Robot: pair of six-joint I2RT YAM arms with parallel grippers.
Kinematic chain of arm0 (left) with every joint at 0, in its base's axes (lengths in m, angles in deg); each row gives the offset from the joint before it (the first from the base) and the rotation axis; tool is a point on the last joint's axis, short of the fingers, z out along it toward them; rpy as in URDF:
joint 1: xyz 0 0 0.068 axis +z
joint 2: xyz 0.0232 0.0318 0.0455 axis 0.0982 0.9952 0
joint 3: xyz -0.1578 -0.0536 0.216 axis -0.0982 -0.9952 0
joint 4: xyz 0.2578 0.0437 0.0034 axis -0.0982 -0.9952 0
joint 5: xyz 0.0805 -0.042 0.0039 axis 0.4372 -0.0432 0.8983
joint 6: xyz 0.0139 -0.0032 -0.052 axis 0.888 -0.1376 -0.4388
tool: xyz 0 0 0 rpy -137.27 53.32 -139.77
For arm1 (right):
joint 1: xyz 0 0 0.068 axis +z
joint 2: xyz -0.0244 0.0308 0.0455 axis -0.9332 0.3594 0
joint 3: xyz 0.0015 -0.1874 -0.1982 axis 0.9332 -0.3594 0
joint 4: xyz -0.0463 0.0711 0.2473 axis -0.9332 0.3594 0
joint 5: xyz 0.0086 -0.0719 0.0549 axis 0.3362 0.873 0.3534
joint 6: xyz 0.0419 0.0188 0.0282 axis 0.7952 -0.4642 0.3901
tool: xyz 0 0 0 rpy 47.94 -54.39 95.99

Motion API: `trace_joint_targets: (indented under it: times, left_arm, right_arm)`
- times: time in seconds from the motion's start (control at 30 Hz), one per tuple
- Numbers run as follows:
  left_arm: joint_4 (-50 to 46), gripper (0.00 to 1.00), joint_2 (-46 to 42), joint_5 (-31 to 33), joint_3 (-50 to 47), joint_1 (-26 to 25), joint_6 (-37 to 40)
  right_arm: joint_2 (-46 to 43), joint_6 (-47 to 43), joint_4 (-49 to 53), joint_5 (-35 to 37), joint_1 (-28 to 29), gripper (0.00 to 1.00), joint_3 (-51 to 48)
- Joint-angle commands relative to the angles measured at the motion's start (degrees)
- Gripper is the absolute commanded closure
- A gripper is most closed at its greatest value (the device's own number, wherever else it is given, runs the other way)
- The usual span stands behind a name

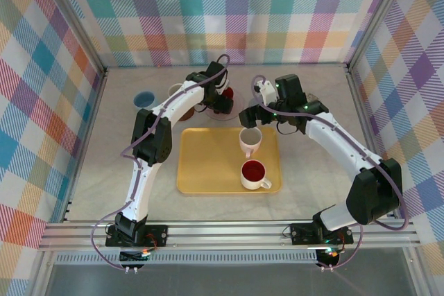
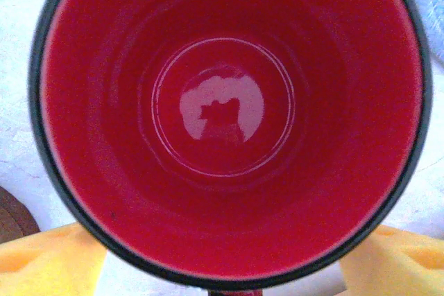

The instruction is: Place the cup by the coaster

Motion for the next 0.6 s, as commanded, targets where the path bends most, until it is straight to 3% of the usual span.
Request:
trace_joint_targets:
  times: [0.0, 0.1, 0.23, 0.57]
  left_arm:
    - [-2.3, 0.08, -5.0, 0.2, 3.8, 0.3, 1.8]
    - [-3.1, 0.0, -6.5, -0.8, 5.8, 0.3, 2.8]
    - [-2.2, 0.0, -10.2, -4.1, 5.0, 0.3, 3.5]
    - [6.2, 0.0, -25.6, -17.8, -11.6, 0.4, 5.8]
  right_arm:
    - [0.4, -1.3, 4.0, -1.0, -0.4, 0.01, 3.1]
    - [1.2, -1.3, 9.7, -0.6, -0.4, 0.01, 6.9]
    - [1.0, -0.4, 16.6, -0.4, -0.4, 0.01, 10.6]
    - [-1.3, 6.4, 28.6, 2.7, -0.3, 0.01, 13.2]
